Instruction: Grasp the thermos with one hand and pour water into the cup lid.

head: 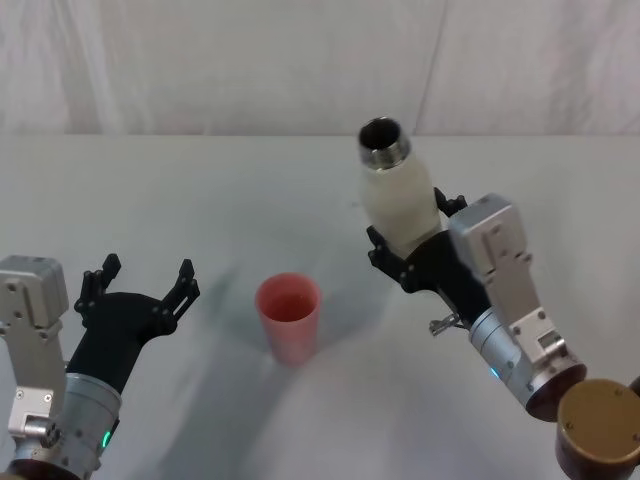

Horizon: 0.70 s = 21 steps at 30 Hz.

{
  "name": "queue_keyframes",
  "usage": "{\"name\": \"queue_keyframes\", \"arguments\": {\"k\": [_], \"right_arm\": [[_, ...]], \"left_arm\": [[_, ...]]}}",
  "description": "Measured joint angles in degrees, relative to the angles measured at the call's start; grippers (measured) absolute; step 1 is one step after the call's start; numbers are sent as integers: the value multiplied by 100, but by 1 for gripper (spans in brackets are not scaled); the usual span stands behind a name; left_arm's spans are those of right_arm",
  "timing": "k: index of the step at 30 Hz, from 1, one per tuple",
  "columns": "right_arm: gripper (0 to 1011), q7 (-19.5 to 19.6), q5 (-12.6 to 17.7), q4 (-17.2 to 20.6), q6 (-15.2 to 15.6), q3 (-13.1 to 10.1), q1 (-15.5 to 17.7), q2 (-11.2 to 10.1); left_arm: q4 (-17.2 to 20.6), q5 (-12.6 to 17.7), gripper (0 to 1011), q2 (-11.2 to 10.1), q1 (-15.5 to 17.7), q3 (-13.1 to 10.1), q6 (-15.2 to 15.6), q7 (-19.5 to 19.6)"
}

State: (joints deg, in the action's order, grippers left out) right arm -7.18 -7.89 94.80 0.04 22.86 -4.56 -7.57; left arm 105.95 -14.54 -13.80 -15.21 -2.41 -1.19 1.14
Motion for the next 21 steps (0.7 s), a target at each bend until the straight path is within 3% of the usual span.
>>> {"name": "queue_keyframes", "arguments": {"k": [7,9,11,21], "right_arm": [[950,3,-680,19,-56,172,-62,-178],[950,47,-1032,20,-38,251,-94,-229],[950,66,-1127,21,-28,267,-101,-238],[950,268,-2445,-83,192,603,-263,-412]], "left_arm": [[0,0,1001,0,0,0,0,0],[0,0,1001,0,0,0,0,0],[0,0,1001,0,0,0,0,0],[0,0,1001,0,0,0,0,0]]}}
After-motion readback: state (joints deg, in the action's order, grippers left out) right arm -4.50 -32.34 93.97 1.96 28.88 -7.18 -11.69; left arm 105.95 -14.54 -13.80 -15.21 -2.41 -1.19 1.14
